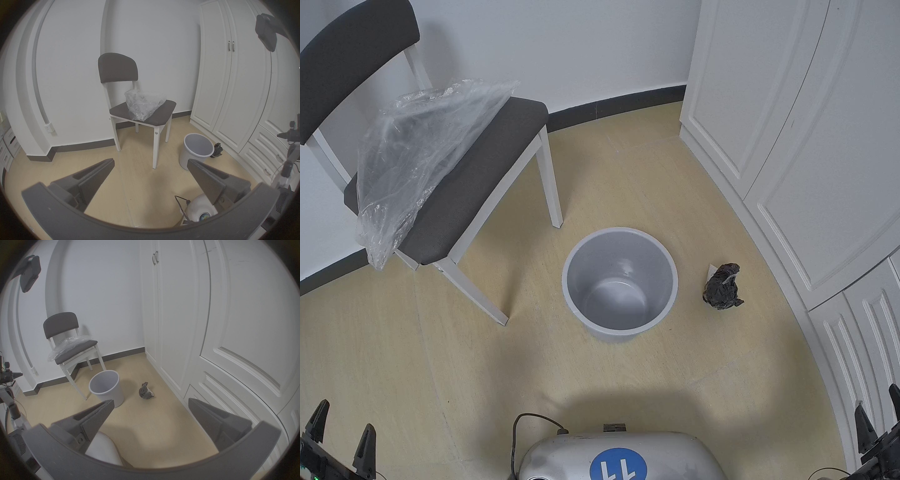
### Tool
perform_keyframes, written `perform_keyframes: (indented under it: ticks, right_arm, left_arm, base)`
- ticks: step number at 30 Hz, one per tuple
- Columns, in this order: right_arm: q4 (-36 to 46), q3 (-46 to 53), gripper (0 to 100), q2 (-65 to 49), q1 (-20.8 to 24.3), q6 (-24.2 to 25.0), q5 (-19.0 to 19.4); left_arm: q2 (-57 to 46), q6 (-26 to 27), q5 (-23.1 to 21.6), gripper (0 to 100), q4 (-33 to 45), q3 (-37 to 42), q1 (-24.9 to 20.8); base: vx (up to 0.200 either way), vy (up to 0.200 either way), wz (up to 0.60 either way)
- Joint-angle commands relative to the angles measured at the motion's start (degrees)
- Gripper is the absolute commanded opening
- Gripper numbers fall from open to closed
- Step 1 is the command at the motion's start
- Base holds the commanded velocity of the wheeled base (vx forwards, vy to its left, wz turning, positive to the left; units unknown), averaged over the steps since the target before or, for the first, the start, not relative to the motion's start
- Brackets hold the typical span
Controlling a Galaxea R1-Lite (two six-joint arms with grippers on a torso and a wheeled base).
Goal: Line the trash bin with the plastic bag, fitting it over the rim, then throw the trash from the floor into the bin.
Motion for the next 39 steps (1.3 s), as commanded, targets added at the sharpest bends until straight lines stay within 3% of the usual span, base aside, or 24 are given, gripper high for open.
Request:
perform_keyframes:
  ticks: [1,11,21,39]
  right_arm:
    - [0.00,0.92,100,-0.93,0.01,-0.01,0.00]
    - [0.09,1.01,100,-0.93,0.01,-0.18,0.09]
    - [0.00,1.01,100,-0.93,-0.16,-3.52,1.15]
    - [-0.26,0.92,100,-0.93,-0.16,-2.82,1.15]
  left_arm:
    - [-0.84,-0.01,-0.02,100,-0.04,0.90,-0.02]
    - [-0.84,1.48,-0.19,100,-0.04,0.99,-0.02]
    - [-0.93,4.20,-1.25,100,-0.04,0.99,0.07]
    - [-0.93,3.50,-1.16,100,-0.13,0.99,0.25]
  base:
    - [0.000,0.000,0.00]
    - [0.000,0.000,0.00]
    - [0.000,0.000,0.00]
    - [0.000,0.000,0.00]
